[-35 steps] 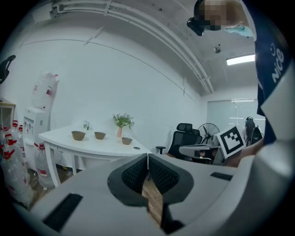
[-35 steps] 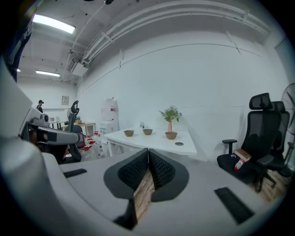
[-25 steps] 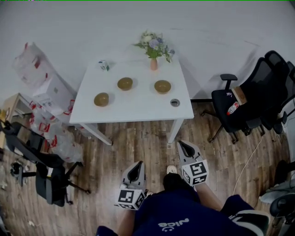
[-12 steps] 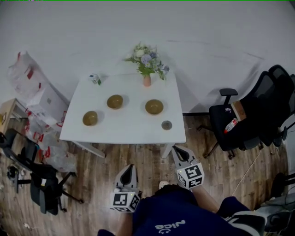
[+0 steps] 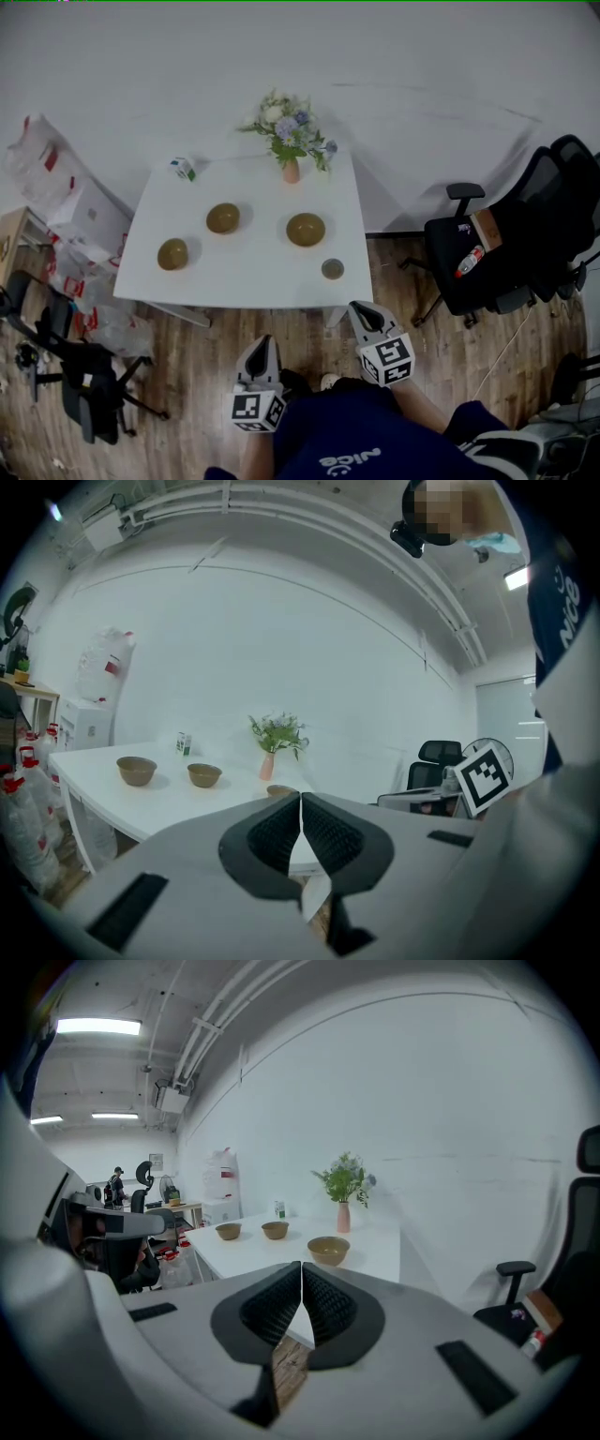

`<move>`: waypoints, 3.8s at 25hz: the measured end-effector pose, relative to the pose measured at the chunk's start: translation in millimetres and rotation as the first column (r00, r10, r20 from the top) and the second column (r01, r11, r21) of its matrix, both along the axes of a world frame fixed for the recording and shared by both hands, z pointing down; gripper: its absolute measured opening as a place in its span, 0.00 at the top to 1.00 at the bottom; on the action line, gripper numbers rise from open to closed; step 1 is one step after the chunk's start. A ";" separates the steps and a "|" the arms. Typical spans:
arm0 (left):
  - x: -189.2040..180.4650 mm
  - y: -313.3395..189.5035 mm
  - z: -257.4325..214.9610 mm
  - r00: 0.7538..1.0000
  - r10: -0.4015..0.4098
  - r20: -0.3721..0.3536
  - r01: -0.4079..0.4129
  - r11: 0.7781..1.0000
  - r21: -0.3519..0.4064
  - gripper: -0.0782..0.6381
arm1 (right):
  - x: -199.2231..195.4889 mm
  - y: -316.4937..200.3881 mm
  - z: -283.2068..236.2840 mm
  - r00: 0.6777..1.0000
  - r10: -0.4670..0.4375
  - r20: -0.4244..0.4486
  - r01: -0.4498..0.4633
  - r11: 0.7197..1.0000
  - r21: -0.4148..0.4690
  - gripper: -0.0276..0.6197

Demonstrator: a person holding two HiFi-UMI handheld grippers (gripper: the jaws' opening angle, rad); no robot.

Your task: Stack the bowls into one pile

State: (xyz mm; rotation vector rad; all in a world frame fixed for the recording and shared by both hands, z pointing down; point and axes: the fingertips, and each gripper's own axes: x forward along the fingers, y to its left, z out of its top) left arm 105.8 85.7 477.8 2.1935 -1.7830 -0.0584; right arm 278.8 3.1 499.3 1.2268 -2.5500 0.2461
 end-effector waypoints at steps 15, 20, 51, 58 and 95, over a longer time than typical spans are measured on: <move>-81.6 -108.8 13.6 0.996 0.094 0.009 -0.094 0.996 0.000 0.86 | -54.0 -84.2 5.4 0.989 0.144 0.005 -0.144 0.989 -0.022 0.92; -114.1 -160.5 10.6 0.984 0.176 0.014 -0.176 0.984 0.010 0.86 | -74.4 -118.2 6.4 0.970 0.242 -0.010 -0.242 0.970 -0.036 0.92; -196.3 -267.0 20.3 0.976 0.219 -0.006 -0.218 0.973 -0.074 0.86 | -64.0 -258.1 71.2 0.908 0.389 -0.159 -0.419 0.859 -0.294 0.75; -194.5 -264.0 30.9 0.982 0.187 0.003 -0.185 0.976 -0.111 0.86 | -64.4 -270.5 100.2 0.929 0.328 -0.173 -0.370 0.844 -0.388 0.76; -238.5 -238.4 44.7 1.000 0.014 -0.023 -0.017 0.988 -0.155 0.86 | -161.8 -292.3 25.0 0.988 0.153 0.032 -0.135 0.937 -0.321 0.90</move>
